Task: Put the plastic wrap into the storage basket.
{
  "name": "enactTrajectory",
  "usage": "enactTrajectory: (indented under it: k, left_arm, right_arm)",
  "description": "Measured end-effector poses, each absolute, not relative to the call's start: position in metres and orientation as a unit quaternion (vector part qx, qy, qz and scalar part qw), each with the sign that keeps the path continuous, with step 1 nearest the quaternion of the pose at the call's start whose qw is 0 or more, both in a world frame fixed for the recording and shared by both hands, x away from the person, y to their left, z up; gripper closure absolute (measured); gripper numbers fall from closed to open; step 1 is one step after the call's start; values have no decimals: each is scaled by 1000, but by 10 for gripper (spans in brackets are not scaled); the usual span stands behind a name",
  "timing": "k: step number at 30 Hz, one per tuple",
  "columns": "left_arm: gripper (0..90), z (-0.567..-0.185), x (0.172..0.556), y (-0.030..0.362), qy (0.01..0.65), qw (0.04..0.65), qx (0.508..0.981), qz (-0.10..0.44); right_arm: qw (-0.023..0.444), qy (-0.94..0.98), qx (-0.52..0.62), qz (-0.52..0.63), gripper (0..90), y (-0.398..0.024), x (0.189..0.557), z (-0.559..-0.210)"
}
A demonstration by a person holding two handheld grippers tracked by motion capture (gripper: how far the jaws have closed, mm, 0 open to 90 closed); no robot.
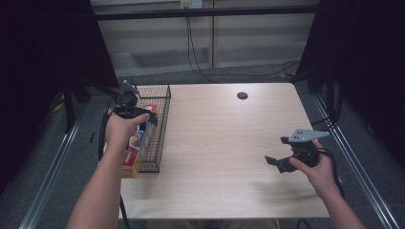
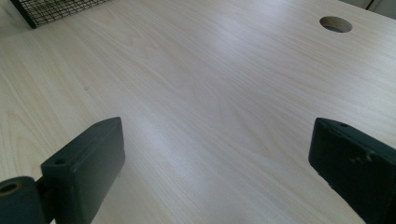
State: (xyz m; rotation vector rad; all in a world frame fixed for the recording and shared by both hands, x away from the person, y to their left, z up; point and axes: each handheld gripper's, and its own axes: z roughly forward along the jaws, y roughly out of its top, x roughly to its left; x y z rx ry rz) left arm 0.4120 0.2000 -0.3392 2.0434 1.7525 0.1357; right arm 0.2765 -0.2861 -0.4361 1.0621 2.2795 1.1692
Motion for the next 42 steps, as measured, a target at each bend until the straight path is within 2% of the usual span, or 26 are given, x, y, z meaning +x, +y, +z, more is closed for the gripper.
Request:
enactTrajectory:
  k: [19, 42]
  left_arm:
    - [123, -335, 398, 153, 567, 266, 778, 36]
    - [108, -361, 383, 117, 508, 284, 813, 19]
  right_arm:
    - [180, 811, 374, 412, 35, -285, 276, -438]
    - [171, 811, 374, 417, 34, -285, 273, -441]
